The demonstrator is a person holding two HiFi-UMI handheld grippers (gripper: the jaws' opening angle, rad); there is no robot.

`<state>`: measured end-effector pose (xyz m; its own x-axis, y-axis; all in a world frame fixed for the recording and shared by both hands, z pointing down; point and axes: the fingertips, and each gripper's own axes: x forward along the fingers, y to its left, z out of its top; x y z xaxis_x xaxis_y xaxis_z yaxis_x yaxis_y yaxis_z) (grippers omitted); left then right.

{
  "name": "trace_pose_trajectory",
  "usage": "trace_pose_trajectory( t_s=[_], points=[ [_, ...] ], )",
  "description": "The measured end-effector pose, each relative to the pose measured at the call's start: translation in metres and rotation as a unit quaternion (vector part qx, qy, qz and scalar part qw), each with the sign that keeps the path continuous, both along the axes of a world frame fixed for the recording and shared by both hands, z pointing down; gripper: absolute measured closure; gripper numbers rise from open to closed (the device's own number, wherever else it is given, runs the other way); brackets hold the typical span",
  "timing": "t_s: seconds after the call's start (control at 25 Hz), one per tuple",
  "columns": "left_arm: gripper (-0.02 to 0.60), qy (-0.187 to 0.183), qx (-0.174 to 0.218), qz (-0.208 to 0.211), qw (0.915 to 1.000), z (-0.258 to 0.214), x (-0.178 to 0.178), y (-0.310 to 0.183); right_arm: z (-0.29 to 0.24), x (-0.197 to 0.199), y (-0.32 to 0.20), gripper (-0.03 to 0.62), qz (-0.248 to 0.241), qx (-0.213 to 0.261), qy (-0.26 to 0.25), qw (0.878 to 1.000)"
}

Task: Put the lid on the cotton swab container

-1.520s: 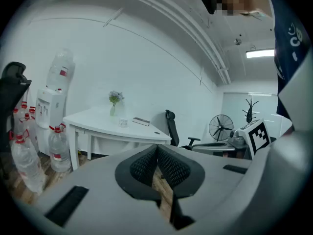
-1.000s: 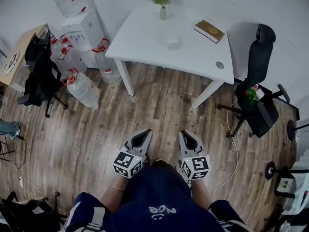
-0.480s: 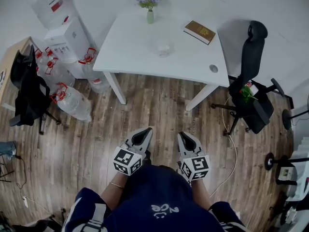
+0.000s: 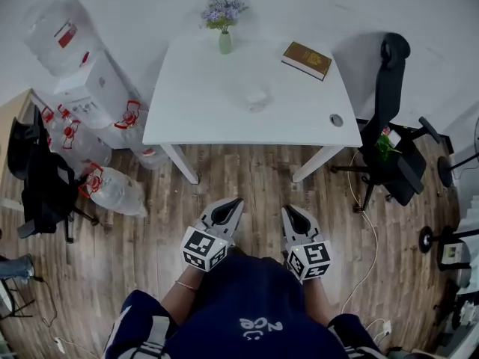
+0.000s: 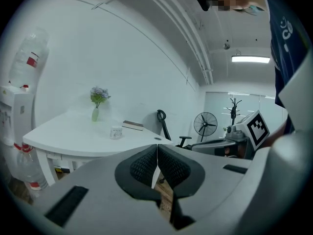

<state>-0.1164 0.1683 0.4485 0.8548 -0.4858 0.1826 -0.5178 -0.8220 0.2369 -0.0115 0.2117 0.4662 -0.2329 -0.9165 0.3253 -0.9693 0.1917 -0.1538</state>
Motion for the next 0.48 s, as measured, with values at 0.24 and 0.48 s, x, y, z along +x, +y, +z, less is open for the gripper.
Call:
trace_pose_trajectory(
  t_s=[0.24,0.48],
  points=[
    [0.560,-0.016,-0.003,0.025,0.9996,0.008,-0.010,-0.030,0.006,-0.020,-0.027,0.537,0.012,-0.005,-0.007,1.000],
    [0.560,-0.021,-0.007,0.036,0.9991,0.013,-0.006,-0.042,0.007,-0.021,-0.048,0.537,0.002,-0.007,-0.017,1.000]
  ],
)
